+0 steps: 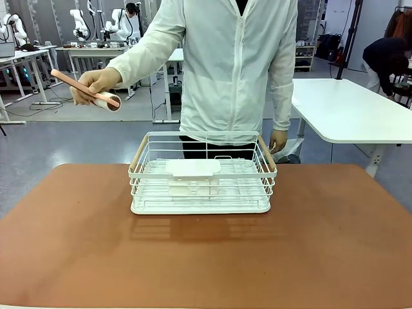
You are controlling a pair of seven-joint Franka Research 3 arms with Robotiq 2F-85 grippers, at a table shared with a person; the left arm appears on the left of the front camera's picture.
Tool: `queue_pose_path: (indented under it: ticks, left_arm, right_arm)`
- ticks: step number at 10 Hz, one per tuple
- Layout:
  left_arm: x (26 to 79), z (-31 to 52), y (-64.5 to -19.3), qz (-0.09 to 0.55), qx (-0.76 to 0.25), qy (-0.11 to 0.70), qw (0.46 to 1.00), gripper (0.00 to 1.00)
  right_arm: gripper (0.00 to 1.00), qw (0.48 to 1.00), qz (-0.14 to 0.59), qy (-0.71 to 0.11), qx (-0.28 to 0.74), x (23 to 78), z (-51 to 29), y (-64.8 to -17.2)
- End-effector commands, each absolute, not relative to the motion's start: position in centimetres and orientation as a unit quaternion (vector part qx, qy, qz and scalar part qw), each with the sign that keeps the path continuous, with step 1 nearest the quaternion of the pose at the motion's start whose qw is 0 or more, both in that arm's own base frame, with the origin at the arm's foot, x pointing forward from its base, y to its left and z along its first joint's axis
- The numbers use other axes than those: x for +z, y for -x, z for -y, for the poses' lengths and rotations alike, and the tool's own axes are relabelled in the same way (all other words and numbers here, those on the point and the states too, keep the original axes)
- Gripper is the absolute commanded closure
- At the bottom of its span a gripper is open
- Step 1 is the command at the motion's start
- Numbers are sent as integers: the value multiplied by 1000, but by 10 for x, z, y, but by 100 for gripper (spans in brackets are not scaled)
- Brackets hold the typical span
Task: Clean the table.
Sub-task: Pick up the Lint Roller when the human hands it over.
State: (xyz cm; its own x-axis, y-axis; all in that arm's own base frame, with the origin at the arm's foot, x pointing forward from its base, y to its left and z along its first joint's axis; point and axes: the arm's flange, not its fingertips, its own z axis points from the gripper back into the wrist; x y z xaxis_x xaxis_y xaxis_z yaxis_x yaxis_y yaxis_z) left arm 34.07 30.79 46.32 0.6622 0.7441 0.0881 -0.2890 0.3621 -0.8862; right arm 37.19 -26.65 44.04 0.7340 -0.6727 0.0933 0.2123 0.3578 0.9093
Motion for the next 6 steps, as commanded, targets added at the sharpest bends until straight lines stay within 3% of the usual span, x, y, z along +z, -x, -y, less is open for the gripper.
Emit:
queue_pose_path:
  ticks: [1,3,6]
  left_arm:
    - [463,-311,-340,252,320,469,784,0]
    - [491,-288,-344,277,333,422,796,0]
    - [560,-210,-378,238,367,363,823,0]
  right_arm:
    - [0,786,241,-499,-275,443,266,-372]
    - [0,786,241,-499,-275,443,266,-372]
    - [0,786,241,-499,-275,443,266,-372]
